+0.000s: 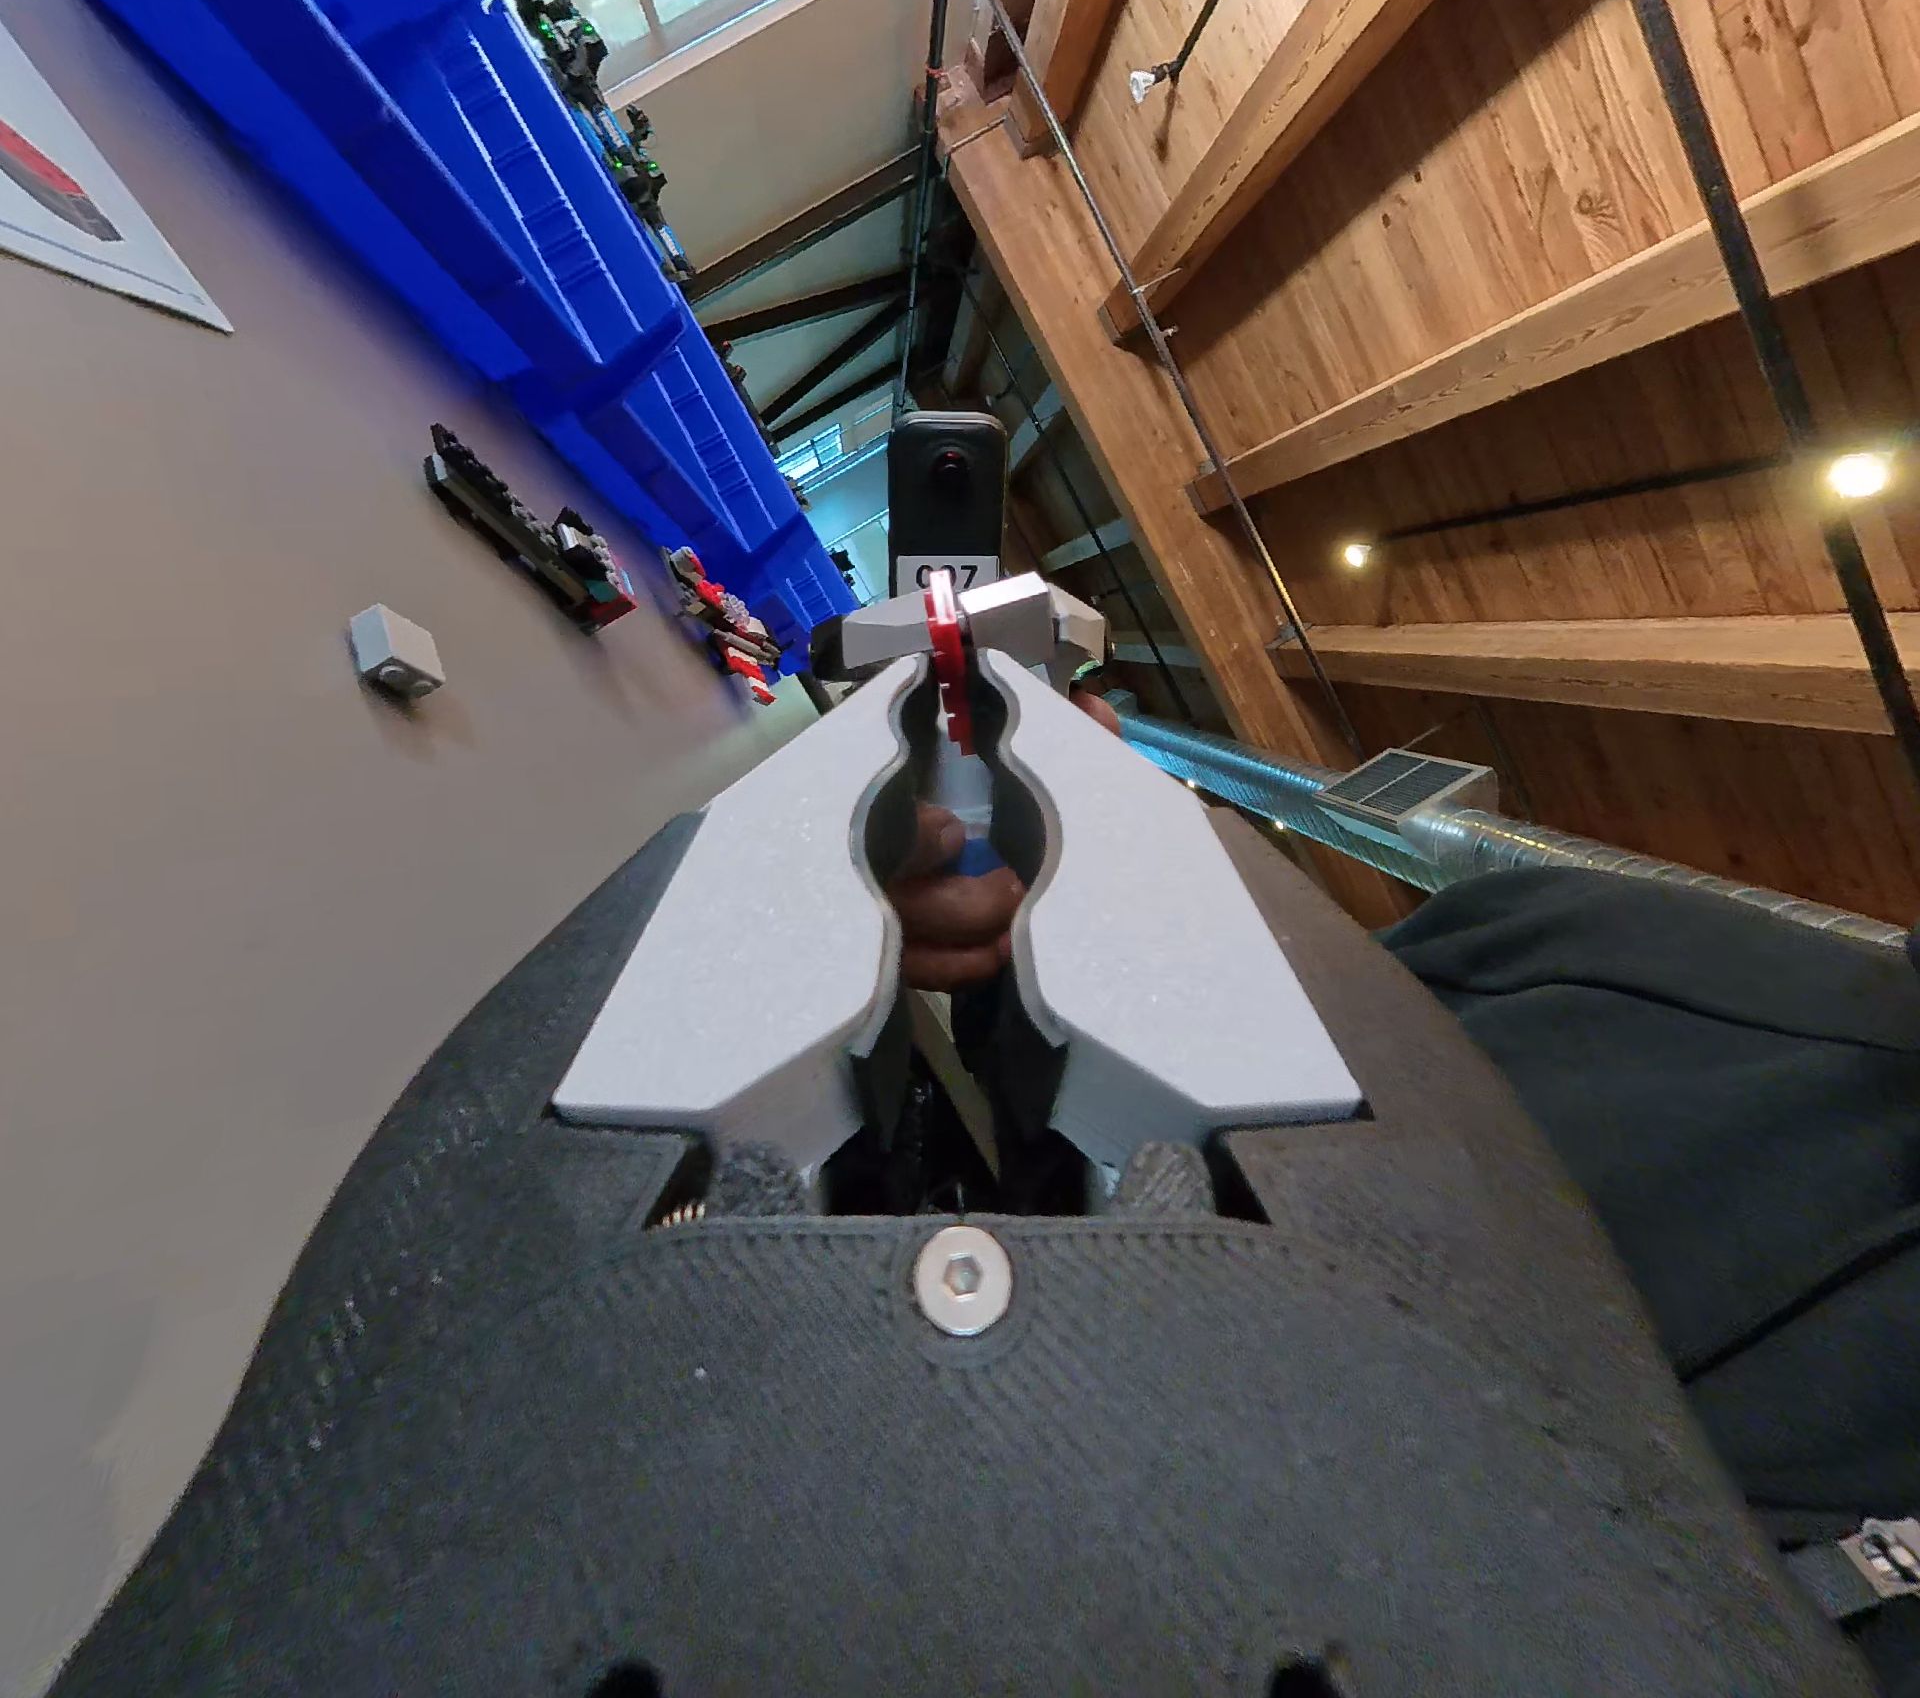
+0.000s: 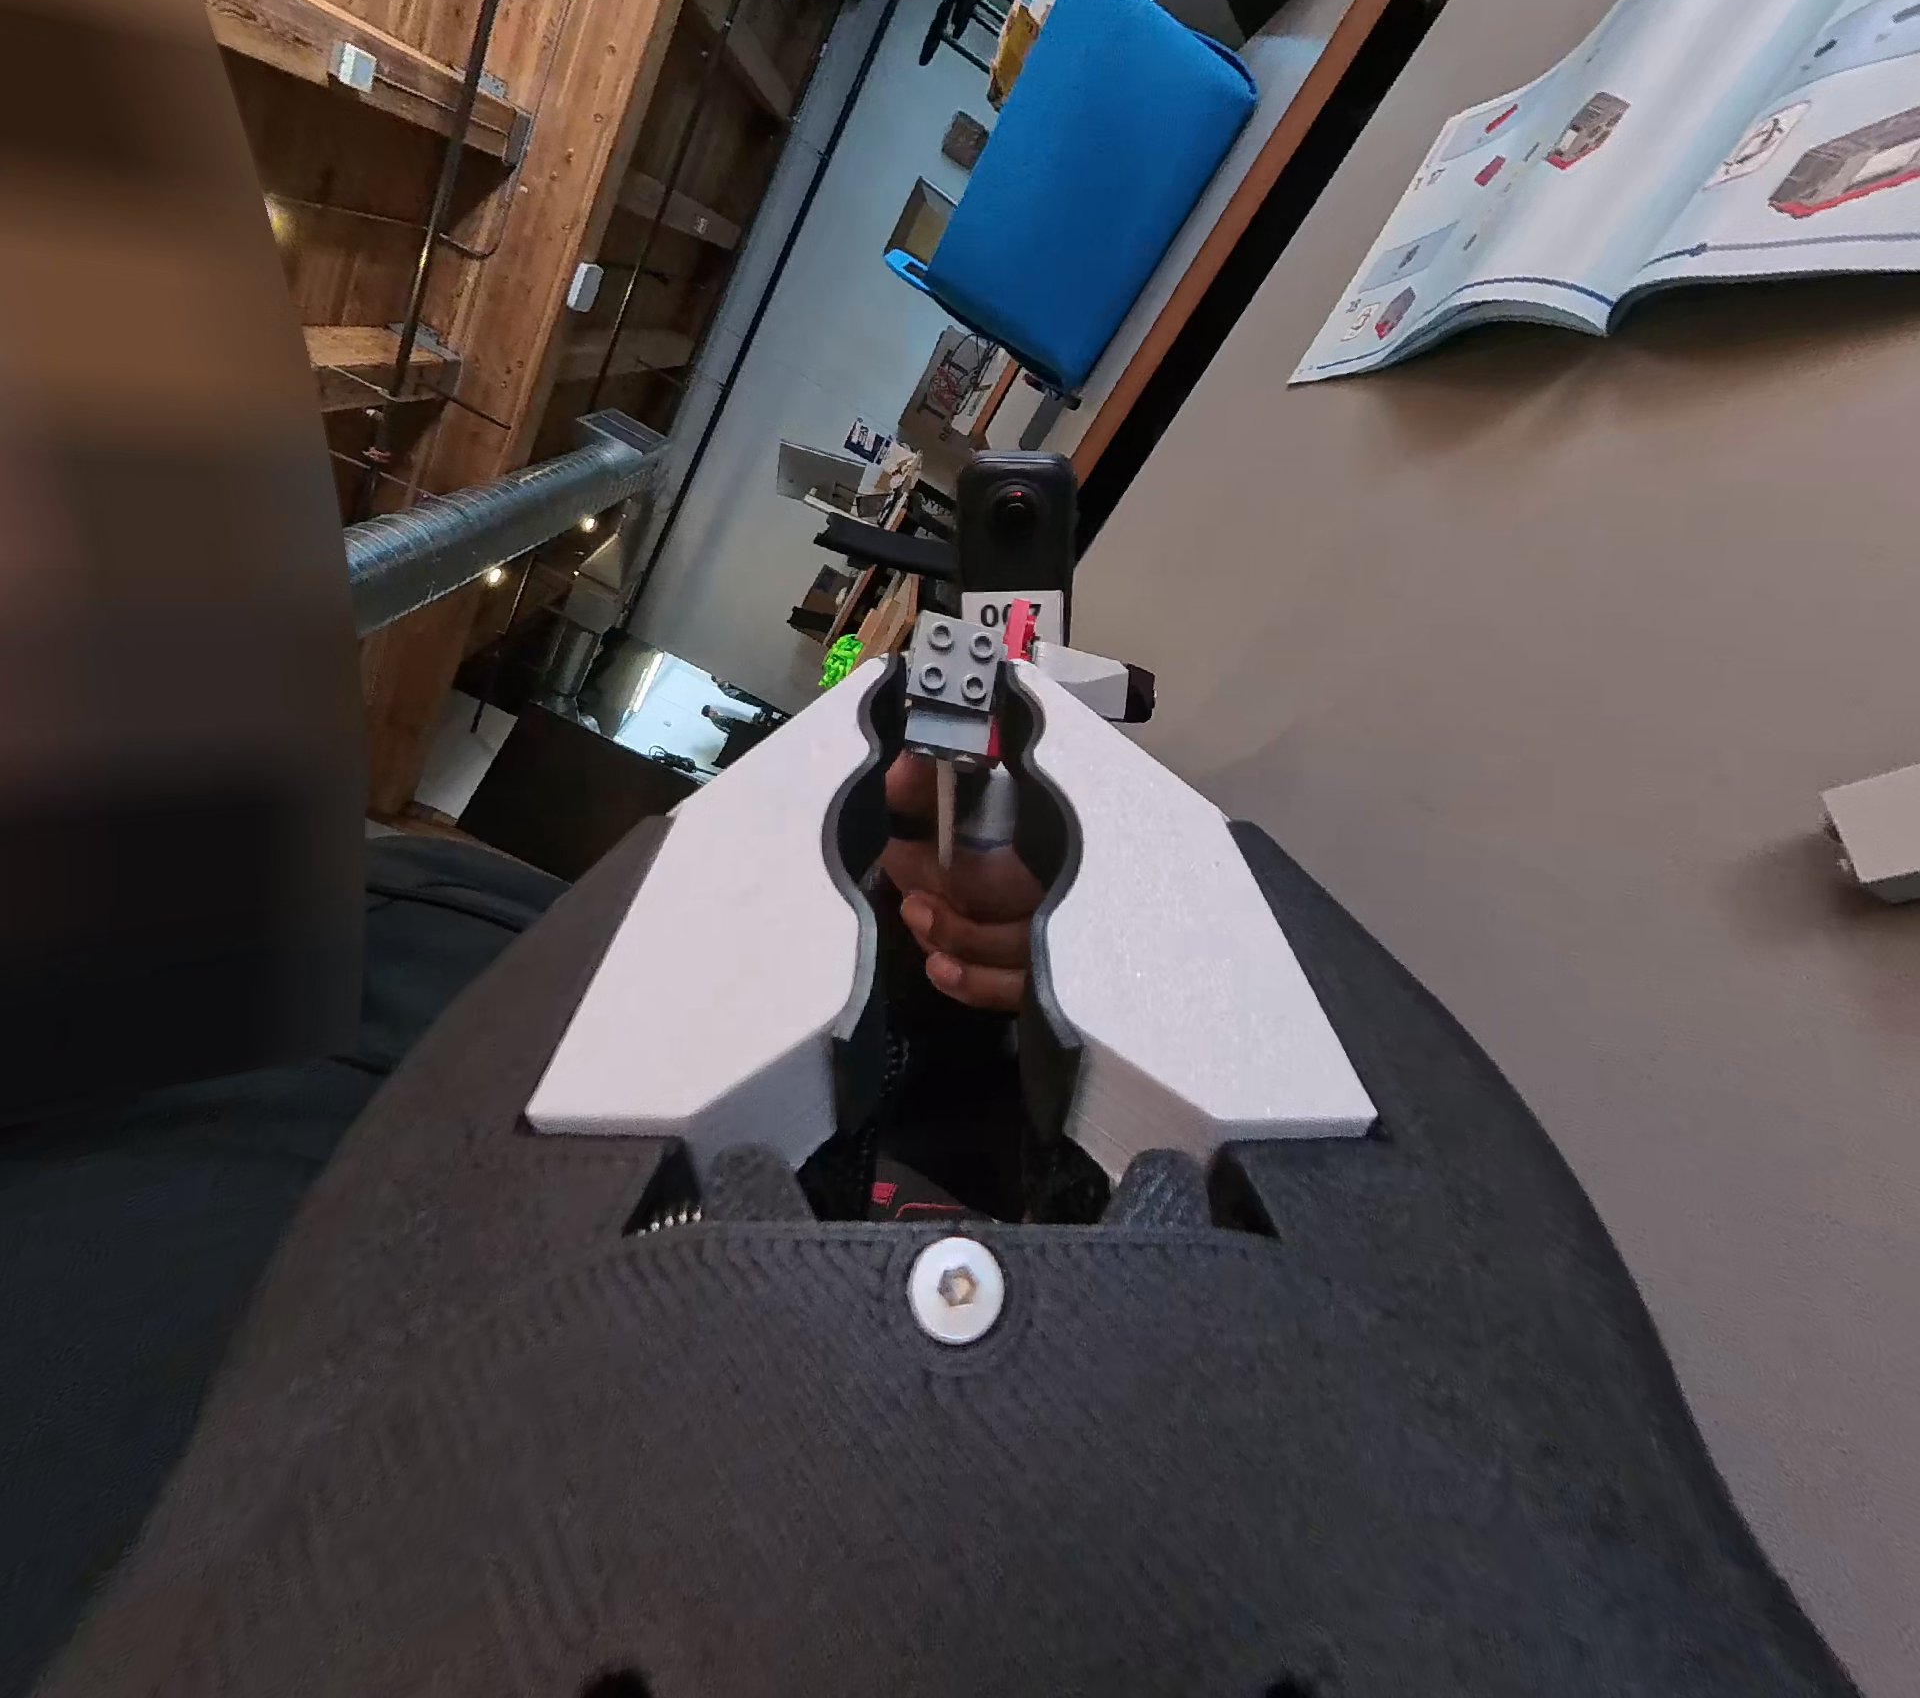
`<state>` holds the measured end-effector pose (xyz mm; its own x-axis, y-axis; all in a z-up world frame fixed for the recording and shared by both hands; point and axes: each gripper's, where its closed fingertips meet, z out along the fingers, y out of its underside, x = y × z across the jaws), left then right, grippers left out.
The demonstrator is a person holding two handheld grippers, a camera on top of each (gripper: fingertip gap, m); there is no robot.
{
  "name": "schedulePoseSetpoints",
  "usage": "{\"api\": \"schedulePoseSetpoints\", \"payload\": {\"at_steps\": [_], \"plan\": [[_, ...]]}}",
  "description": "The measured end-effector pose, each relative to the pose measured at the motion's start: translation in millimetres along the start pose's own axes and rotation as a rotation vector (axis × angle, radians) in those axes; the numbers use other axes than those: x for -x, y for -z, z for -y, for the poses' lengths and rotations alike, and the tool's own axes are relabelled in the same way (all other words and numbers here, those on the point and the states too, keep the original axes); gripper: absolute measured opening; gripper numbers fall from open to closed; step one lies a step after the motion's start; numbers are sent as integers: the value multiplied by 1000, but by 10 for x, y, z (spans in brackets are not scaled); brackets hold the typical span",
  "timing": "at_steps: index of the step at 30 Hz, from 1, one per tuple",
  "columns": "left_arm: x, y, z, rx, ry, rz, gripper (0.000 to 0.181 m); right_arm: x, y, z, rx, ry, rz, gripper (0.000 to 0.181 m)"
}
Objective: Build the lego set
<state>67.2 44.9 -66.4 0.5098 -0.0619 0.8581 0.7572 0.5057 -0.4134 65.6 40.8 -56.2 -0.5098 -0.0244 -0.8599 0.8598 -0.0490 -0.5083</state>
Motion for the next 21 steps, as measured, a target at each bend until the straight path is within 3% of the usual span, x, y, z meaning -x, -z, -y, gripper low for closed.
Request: {"api": "schedulePoseSetpoints", "payload": {"at_steps": [21], "plan": [[-11,-8,30,3,-29,28,4,29,-10,8,19,25,-22,15]]}}
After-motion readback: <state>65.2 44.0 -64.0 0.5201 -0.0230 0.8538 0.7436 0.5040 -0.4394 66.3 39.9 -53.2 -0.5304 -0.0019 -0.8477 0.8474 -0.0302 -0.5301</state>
